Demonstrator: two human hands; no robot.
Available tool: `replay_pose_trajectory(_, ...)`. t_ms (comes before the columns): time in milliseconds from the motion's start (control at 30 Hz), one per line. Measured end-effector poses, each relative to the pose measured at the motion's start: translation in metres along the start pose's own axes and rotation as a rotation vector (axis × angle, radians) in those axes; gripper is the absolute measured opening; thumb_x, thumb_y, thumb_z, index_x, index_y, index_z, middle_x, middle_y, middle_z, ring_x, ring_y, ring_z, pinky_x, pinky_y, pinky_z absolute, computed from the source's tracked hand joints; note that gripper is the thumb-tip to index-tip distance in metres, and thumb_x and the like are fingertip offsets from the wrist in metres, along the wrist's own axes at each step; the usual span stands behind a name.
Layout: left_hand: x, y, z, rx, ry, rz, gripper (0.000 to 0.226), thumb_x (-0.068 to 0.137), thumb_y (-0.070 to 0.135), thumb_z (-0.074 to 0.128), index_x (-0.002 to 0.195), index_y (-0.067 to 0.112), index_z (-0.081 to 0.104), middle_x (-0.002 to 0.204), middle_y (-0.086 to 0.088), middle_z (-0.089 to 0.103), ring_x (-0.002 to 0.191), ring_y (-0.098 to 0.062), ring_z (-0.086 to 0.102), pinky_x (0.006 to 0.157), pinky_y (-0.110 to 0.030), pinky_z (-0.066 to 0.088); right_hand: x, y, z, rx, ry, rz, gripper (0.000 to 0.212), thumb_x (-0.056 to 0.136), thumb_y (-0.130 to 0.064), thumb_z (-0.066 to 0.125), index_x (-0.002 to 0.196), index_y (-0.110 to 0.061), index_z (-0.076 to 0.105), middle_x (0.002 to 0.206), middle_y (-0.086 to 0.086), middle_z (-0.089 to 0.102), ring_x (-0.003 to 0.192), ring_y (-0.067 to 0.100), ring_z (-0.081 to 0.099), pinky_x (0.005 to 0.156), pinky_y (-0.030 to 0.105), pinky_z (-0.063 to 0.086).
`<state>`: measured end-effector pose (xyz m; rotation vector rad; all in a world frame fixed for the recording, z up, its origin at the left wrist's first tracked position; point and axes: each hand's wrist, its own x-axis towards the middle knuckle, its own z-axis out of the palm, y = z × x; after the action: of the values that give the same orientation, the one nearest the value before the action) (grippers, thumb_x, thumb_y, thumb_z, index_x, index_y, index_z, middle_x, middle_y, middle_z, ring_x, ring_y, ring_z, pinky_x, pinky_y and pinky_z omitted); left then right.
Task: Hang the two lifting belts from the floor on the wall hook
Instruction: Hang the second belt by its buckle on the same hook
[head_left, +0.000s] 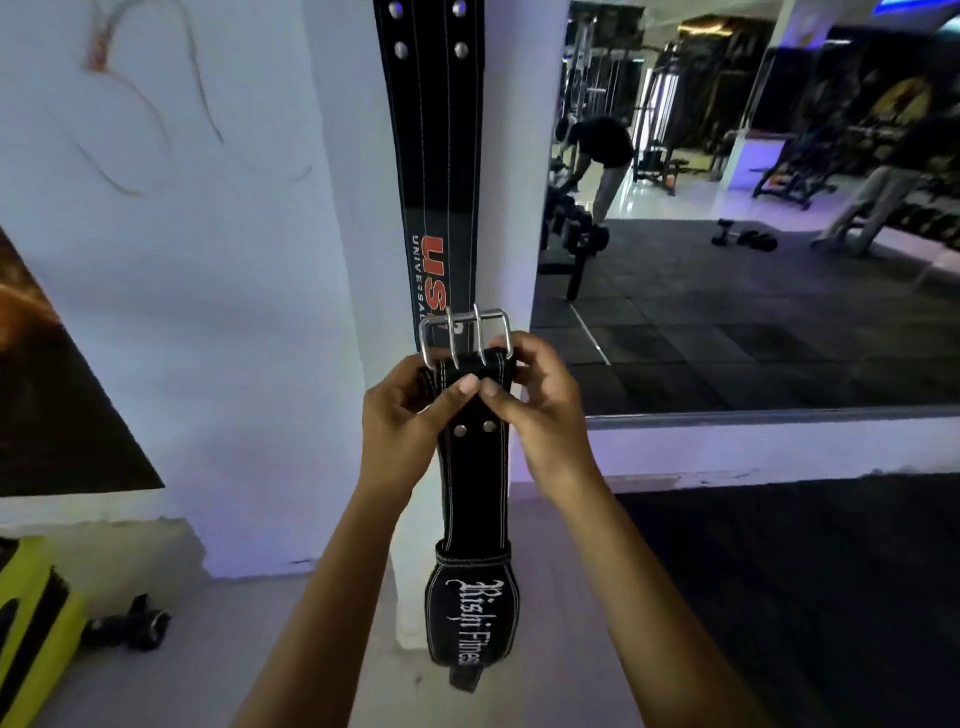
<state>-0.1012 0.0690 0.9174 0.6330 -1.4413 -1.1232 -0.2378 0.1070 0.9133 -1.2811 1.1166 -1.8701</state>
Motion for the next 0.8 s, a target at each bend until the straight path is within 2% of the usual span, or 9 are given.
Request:
replay_pose_trajectory(67,0.008,0.004,-0.004,0.045,0.013,0.058,0.026,0.087,0.020,0.070,0.111,0.010,0.071,0.106,-0.009,0.075,0.104,-0.024,0.070,0.089,-0.041,0.055,0.004,-0.002,0.005,-0.001,0.011,-0.037,0.040,0.079,-0.009,0.072,0.117,-0.014,0.061,0.113,0.012,0.067,0.099,0.016,0.065,0.068,0.021,0.055)
replay_pose_trajectory(133,0.016,0.008,-0.010,0.047,0.003,0.046,0.026,0.089,0.028,0.067,0.107,0.012,0.074,0.102,-0.010,0.076,0.102,-0.024,0.070,0.088,-0.047,0.055,0.008,0.001,0.009,-0.017,0.037,-0.038,0.040,0.080,-0.009,0.072,0.118,-0.016,0.061,0.114,0.015,0.069,0.097,0.018,0.068,0.065,0.022,0.055)
replay_pose_trajectory(267,0.023,0.011,-0.020,0.188,-0.123,0.062,0.044,0.084,0.013,0.072,0.127,0.010,0.061,0.115,-0.009,0.071,0.110,-0.022,0.066,0.084,-0.022,0.053,0.018,0.003,0.017,0.061,0.076,-0.005,0.047,0.075,-0.019,0.077,0.118,-0.031,0.061,0.116,0.011,0.069,0.101,0.021,0.069,0.061,0.036,0.057)
replay_pose_trajectory(333,0.021,0.008,-0.020,0.107,-0.068,-0.020,0.057,0.085,0.012,0.072,0.138,0.014,0.050,0.117,-0.009,0.070,0.104,-0.022,0.069,0.085,-0.032,0.058,0.026,0.002,0.020,0.118,0.086,0.015,0.053,0.075,-0.014,0.079,0.123,-0.026,0.059,0.113,0.006,0.071,0.099,0.019,0.070,0.065,0.036,0.057)
replay_pose_trajectory(400,0.016,0.006,-0.016,-0.022,-0.016,-0.147,0.044,0.090,0.016,0.067,0.132,0.012,0.053,0.105,-0.014,0.072,0.093,-0.027,0.071,0.081,-0.047,0.060,0.031,-0.002,0.024,0.137,0.089,0.013,0.049,0.075,-0.008,0.079,0.121,-0.014,0.063,0.107,0.008,0.073,0.097,0.020,0.071,0.073,0.034,0.057)
replay_pose_trajectory(500,0.012,0.002,-0.011,0.001,0.092,-0.138,0.027,0.092,0.019,0.064,0.116,0.007,0.063,0.078,-0.010,0.073,0.073,-0.019,0.069,0.069,-0.048,0.059,0.034,-0.002,0.028,0.128,0.056,0.003,0.037,0.076,-0.010,0.078,0.111,-0.006,0.067,0.107,0.018,0.073,0.101,0.031,0.070,0.086,0.039,0.056)
replay_pose_trajectory(633,0.018,-0.001,-0.010,-0.024,0.271,-0.118,0.027,0.088,0.024,0.070,0.104,0.002,0.067,0.066,-0.005,0.072,0.058,-0.011,0.064,0.059,-0.028,0.053,0.023,0.009,0.028,0.004,-0.026,0.048,0.019,0.081,-0.017,0.077,0.100,-0.013,0.073,0.098,0.013,0.077,0.091,0.026,0.073,0.081,0.037,0.059)
replay_pose_trajectory(733,0.023,-0.003,-0.013,-0.025,0.336,-0.117,0.031,0.085,0.029,0.073,0.101,0.003,0.067,0.068,-0.008,0.073,0.061,-0.015,0.065,0.068,-0.036,0.055,-0.005,0.039,0.021,-0.121,-0.065,0.143,0.010,0.076,-0.022,0.081,0.079,-0.014,0.074,0.076,0.004,0.074,0.073,0.020,0.070,0.071,0.035,0.056)
replay_pose_trajectory(800,0.025,-0.003,-0.016,-0.023,0.359,-0.120,0.032,0.084,0.029,0.074,0.103,0.004,0.068,0.070,-0.013,0.073,0.063,-0.016,0.065,0.069,-0.040,0.056,-0.035,0.062,0.021,-0.192,-0.085,0.249,0.028,0.069,-0.031,0.084,0.081,-0.009,0.073,0.080,0.008,0.077,0.075,0.026,0.073,0.072,0.044,0.061)
